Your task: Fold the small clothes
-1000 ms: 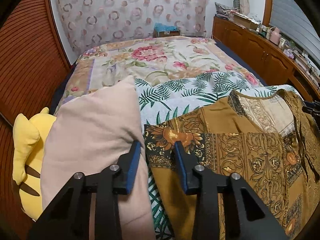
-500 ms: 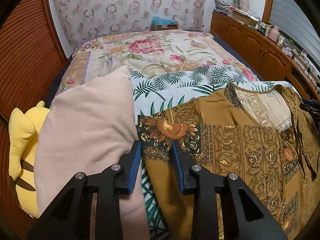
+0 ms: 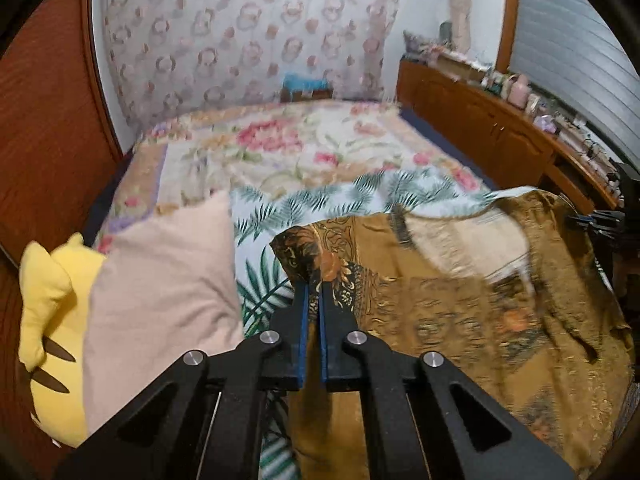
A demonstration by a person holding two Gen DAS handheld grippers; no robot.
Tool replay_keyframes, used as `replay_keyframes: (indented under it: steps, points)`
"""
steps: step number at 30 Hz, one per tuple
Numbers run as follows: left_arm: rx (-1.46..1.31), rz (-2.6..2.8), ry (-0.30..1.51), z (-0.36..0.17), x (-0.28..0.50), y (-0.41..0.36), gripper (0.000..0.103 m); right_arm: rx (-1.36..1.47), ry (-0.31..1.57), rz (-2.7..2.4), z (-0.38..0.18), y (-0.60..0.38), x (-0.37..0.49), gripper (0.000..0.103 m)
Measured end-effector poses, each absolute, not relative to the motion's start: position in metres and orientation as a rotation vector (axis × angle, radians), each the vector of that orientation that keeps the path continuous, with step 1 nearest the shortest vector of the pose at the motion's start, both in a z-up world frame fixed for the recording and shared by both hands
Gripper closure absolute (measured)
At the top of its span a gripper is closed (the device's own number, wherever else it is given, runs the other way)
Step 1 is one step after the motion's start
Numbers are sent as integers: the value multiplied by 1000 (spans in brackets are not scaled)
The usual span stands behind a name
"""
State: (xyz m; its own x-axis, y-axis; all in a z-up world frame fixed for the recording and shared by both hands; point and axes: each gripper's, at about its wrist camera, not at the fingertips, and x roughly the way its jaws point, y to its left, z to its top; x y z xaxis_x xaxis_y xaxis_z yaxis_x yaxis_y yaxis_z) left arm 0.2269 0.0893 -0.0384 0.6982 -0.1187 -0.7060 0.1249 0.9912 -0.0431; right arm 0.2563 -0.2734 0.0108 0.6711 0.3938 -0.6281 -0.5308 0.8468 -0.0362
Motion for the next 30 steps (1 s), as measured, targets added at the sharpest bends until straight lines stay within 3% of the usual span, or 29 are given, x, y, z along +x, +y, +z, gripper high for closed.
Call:
replay_keyframes:
  steps: [7,15,30]
  points:
    - [16,-161,672,-2,175,80,98,-210,505,570,49,-290,202,99]
    - [13,-172,606,11,105,76,99,-216,453,559,54,-318,126,99]
    - [3,-167,648,-12,7,83,100,-103,574,553,16,-378,7,99]
